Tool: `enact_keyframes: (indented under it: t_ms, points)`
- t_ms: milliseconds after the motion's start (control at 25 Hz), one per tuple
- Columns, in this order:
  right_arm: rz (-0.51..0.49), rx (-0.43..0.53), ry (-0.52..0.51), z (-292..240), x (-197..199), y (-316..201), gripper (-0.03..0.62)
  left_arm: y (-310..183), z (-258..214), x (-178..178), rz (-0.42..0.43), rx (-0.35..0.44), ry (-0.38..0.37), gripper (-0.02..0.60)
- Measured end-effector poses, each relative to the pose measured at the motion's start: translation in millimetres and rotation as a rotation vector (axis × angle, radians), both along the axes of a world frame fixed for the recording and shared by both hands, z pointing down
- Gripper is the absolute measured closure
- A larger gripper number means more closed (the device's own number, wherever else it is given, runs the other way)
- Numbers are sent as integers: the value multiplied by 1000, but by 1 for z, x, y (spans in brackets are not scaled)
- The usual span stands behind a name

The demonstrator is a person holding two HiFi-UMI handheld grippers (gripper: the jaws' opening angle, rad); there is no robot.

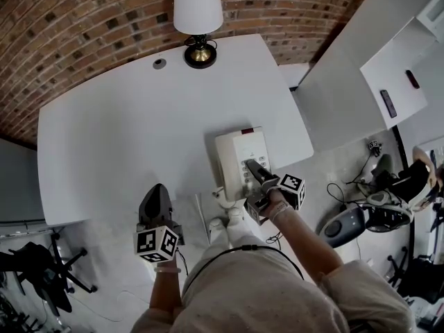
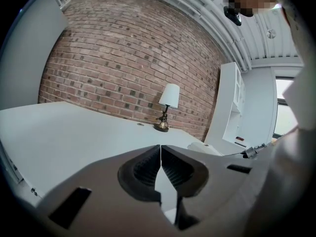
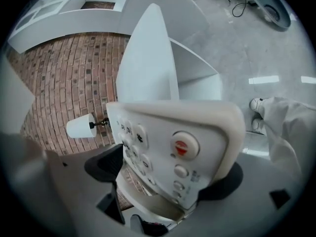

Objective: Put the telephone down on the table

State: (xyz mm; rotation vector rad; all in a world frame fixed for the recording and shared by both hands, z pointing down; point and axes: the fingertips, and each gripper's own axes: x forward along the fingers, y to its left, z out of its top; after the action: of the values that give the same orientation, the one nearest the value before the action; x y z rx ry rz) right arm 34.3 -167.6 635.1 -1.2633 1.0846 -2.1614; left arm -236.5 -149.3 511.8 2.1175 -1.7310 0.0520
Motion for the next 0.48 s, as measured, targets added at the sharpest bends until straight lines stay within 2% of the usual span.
enact_keyframes:
  t_ms: [480]
  points:
    - [20,10,23,13,-8,-21,97,13,6,-6,-6,-19,7,574]
